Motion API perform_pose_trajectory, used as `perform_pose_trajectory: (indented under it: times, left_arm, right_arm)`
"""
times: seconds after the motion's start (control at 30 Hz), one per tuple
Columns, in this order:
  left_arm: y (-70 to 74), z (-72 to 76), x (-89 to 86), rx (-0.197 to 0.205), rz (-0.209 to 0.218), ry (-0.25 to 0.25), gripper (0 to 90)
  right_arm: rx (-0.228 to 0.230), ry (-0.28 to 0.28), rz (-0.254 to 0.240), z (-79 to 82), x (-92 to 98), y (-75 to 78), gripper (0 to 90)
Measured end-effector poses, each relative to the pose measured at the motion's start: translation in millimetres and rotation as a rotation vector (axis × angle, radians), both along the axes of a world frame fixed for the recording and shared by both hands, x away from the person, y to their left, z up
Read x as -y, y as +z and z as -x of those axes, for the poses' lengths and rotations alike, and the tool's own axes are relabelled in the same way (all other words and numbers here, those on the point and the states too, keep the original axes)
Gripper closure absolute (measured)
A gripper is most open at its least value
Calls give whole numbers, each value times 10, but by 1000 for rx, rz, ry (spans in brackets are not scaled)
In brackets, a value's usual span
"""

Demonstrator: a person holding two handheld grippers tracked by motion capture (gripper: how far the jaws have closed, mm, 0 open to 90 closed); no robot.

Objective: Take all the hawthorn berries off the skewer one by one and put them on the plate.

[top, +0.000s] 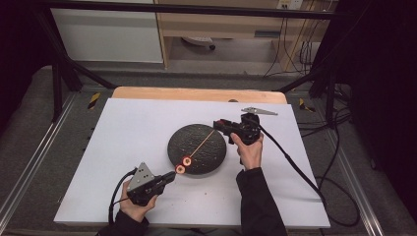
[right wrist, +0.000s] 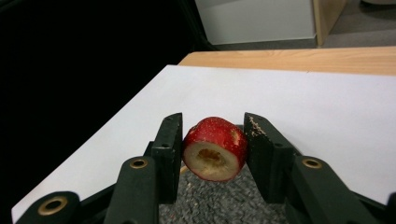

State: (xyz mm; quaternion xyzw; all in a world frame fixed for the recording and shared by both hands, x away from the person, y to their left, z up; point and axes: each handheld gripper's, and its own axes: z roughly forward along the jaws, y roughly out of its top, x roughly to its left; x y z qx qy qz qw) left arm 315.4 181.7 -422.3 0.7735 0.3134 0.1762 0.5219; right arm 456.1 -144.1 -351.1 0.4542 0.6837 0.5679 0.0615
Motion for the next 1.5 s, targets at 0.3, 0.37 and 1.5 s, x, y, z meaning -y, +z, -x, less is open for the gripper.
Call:
perform_pose_trajectory:
  times: [0.3,0.37,1.5]
  left_arm:
    - [32,-31,-94,-1,23,27,881]
    - [36,-37,-107,-2,25,30,881]
    - [-8,-114,-170,-37,34,65,881]
  right_arm:
    - [5,-50,16,-100,141,17,593]
    - [0,-46,28,-109,118,-22,593]
    - [-105,68,257,-57,-483,-970,535]
